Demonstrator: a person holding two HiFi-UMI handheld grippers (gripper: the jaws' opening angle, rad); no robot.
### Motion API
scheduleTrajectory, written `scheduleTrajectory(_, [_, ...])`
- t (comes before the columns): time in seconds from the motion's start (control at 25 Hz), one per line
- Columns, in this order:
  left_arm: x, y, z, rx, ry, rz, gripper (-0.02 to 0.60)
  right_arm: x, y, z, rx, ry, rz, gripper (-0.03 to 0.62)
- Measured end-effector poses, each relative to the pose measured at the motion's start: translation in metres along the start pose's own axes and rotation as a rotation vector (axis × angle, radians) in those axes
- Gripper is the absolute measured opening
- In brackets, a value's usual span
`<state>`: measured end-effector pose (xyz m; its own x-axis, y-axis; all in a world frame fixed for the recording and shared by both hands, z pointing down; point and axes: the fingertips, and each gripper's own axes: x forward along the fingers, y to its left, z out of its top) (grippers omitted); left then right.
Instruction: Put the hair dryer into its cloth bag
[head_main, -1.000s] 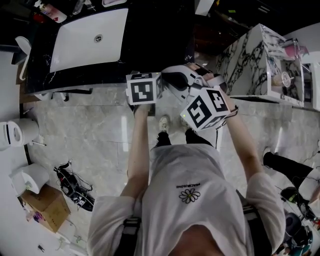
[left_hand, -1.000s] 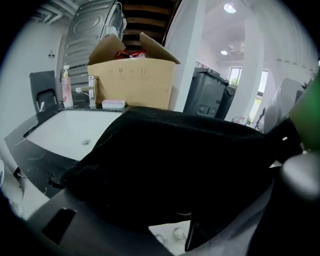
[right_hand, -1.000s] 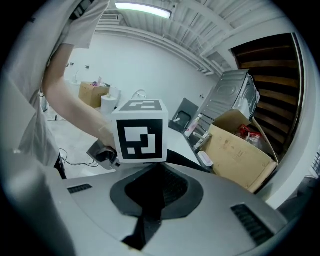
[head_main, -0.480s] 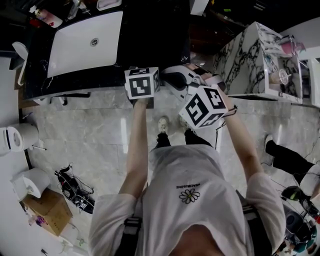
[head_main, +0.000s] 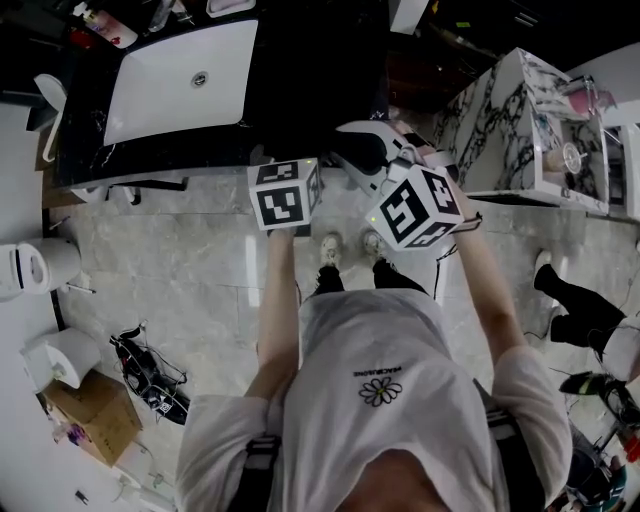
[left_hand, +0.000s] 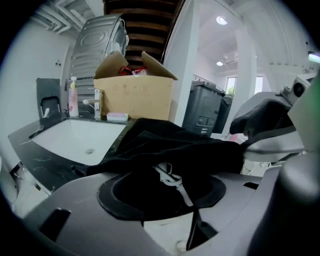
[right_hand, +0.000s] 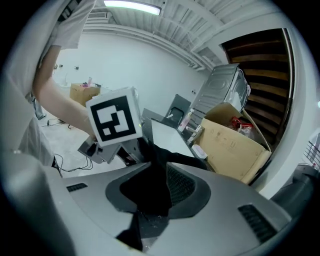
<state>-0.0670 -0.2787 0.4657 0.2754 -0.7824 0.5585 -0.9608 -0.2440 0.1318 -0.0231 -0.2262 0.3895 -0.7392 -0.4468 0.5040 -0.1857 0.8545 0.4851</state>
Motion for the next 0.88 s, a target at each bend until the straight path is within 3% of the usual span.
scheduleTrajectory(0.24, [-0.055,0.004,0.035,0.016,-0.126,0.052,0.239,-0.026,-0.023,0.019,0.048,-0.063,-0.082,0.109])
scheduleTrajectory(0.36, [-0.08,-0.001,0.053,0.044,-0.161,0.054,0.217,-0.049,-0.042,0.03,0.033,-0.079,-0.201,0.102])
scheduleTrajectory(0.56, [-0.121,-0.005,0.092,0.051,-0.297,0.091,0.166,-0.083,-0.067,0.041,0.06,-0.151,-0.397,0.046])
scheduleTrajectory(0.64, [-0.129,-0.002,0.103,0.073,-0.335,0.125,0.14,-0.096,-0.072,0.044,0.099,-0.186,-0.443,0.037])
scheduleTrajectory(0.72, [-0.135,-0.002,0.109,0.088,-0.37,0.145,0.075,-0.108,-0.078,0.045,0.154,-0.235,-0.504,0.025])
scheduleTrajectory(0.88, [-0.142,-0.013,0.112,0.101,-0.445,0.111,0.035,-0.133,-0.092,0.035,0.371,-0.346,-0.666,0.014])
